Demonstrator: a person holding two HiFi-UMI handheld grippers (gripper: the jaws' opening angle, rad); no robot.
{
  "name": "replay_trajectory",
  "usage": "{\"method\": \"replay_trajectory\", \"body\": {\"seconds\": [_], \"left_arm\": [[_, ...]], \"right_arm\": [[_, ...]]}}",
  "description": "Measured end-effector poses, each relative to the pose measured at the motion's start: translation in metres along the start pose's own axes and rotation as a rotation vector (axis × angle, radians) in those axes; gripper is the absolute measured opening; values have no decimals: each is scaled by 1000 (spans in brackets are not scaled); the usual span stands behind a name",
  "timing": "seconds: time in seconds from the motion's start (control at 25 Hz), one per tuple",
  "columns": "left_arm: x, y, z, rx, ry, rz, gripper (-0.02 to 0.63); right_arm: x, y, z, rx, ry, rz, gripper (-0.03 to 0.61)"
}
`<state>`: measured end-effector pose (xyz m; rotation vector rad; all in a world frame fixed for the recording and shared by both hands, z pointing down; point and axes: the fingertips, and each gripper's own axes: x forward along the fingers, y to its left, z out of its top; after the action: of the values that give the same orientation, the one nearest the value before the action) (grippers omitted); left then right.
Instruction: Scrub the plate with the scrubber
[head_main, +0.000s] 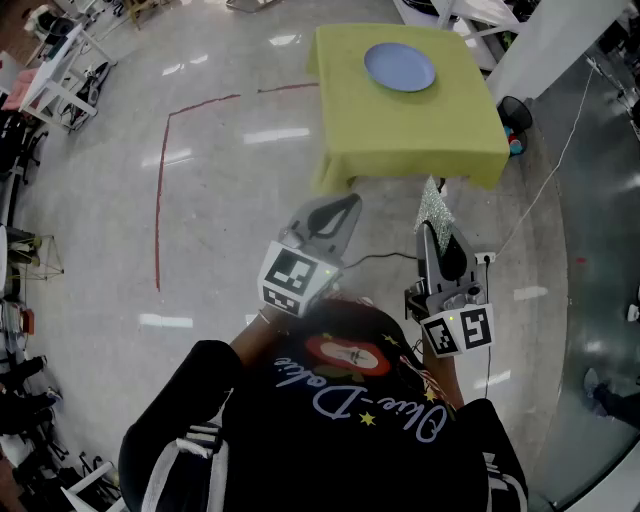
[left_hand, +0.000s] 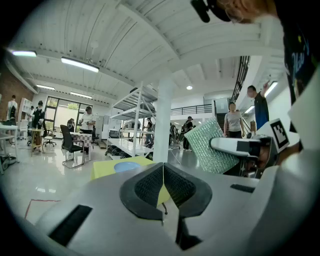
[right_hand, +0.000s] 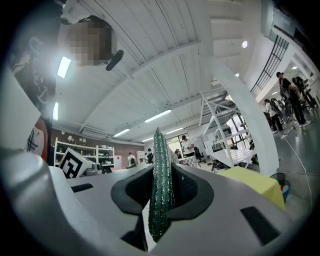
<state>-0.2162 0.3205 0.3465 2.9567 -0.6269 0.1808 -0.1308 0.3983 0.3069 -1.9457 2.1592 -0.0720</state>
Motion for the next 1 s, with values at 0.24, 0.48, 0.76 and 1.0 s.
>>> {"method": "replay_trajectory", "body": {"seconds": [0.24,0.48,0.76,1.0], "left_arm": [[-2,0,1,3,2,4,3],[2,-8,-2,-5,16,12,3],[13,-35,0,13,30,-11,4],[15,-56,-3,18,39,-5,3]], "right_arm": [[-2,-4,4,22,-19,-15,60],[-13,-17,5,35,-14,-43,60],[-40,-34,16,48,-41,-67,61],[-62,-45,17,72,-49,-69,61]]}}
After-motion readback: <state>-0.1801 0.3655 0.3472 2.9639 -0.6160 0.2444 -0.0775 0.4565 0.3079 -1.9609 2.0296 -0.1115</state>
